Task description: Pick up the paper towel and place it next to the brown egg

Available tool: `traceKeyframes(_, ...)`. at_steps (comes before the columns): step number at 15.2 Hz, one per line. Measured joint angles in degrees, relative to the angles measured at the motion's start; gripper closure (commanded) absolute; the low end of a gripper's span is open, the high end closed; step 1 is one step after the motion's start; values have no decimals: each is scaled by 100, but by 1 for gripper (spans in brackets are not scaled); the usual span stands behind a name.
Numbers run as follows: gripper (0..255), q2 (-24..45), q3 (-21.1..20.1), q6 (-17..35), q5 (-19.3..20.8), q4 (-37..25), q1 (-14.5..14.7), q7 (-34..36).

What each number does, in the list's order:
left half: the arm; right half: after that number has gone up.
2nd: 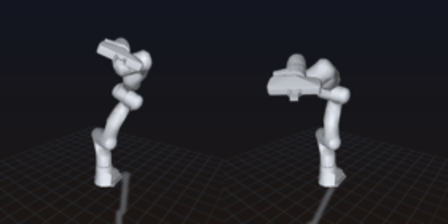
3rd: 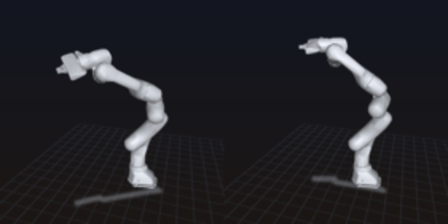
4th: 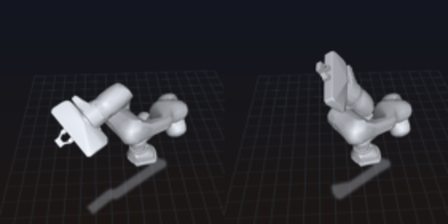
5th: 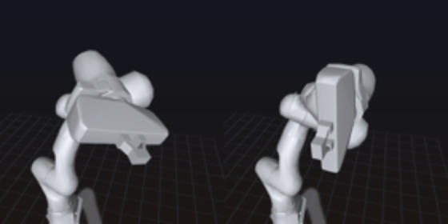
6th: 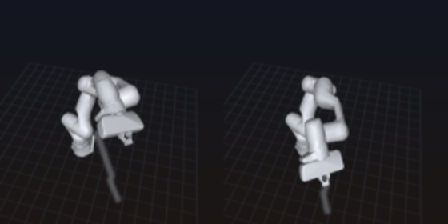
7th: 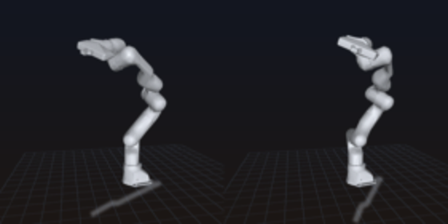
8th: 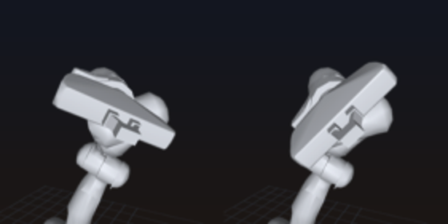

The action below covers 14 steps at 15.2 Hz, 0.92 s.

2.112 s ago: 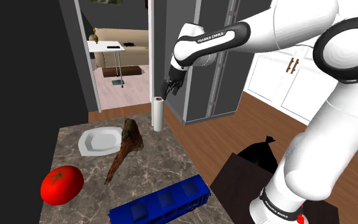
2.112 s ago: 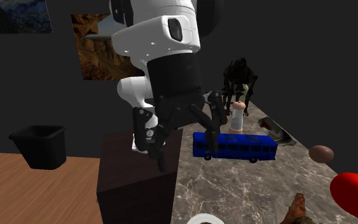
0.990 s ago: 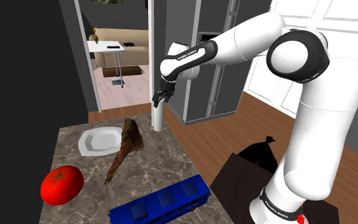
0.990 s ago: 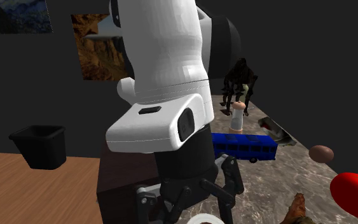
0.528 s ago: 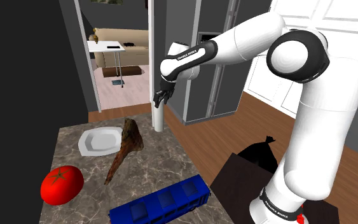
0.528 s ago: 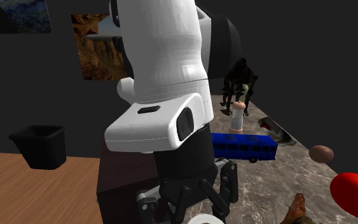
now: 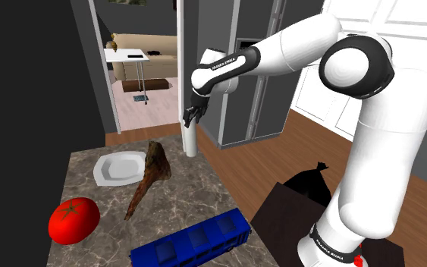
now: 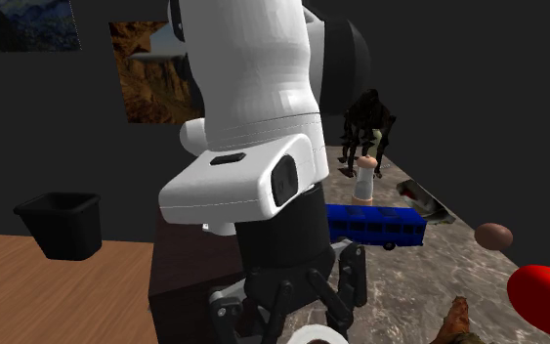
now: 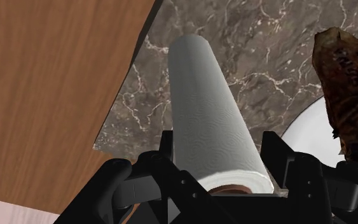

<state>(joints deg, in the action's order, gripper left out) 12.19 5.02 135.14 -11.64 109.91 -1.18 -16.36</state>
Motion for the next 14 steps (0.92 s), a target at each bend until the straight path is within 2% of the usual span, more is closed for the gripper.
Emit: traceKeyframes(14, 255, -340, 37, -949, 174, -626, 14, 215)
